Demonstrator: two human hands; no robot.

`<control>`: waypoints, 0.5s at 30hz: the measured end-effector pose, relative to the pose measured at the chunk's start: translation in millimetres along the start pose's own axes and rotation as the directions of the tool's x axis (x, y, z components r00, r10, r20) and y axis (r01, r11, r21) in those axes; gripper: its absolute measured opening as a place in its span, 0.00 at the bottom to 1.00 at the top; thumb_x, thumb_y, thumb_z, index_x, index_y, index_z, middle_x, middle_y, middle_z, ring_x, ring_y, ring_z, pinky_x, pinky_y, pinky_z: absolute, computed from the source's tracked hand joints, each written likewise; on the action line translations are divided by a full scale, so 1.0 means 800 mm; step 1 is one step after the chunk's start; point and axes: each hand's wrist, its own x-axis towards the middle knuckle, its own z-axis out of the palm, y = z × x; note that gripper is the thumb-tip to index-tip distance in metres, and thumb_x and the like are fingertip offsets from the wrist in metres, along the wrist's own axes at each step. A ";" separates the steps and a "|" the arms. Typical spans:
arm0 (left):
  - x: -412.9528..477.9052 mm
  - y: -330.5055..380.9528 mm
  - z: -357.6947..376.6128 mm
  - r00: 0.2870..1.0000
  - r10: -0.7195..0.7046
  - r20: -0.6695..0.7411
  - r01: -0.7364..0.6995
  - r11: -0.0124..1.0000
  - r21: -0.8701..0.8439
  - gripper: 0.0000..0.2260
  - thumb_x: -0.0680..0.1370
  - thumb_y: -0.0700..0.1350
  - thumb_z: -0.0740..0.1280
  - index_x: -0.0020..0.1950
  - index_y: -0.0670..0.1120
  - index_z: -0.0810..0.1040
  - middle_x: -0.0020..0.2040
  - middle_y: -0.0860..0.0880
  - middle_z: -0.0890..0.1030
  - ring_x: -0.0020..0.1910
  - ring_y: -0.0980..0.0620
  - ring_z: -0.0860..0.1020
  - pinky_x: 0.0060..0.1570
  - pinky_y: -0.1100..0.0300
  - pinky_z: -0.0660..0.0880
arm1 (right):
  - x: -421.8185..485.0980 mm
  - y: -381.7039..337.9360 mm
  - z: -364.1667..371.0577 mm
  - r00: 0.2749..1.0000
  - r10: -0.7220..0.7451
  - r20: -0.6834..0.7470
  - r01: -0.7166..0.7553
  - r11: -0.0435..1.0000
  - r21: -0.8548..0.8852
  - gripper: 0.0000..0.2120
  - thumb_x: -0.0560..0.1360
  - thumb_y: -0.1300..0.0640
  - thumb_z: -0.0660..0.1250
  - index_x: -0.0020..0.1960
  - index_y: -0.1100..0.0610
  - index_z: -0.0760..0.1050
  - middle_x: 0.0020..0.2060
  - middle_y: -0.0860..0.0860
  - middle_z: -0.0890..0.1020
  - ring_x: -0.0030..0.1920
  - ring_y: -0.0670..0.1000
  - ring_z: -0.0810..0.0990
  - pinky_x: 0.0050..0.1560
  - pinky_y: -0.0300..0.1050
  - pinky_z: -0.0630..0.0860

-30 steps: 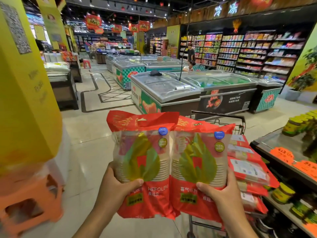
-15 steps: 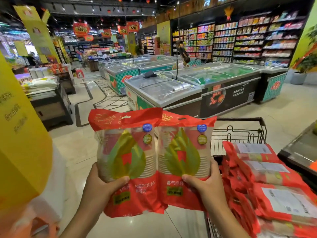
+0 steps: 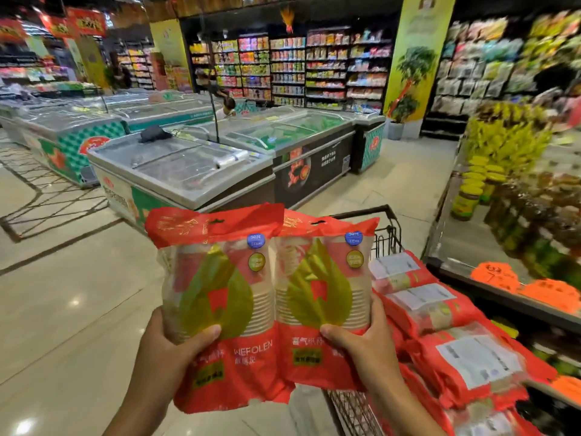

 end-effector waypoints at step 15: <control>0.271 -0.010 0.079 0.821 0.010 0.570 0.057 0.993 -0.099 0.40 0.50 0.60 0.83 0.59 0.51 0.79 0.52 0.49 0.87 0.48 0.47 0.86 0.46 0.48 0.81 | 0.066 -0.002 0.087 0.865 -0.019 -0.501 -0.022 0.997 -0.076 0.32 0.56 0.52 0.82 0.56 0.35 0.76 0.51 0.45 0.86 0.51 0.50 0.86 0.55 0.55 0.81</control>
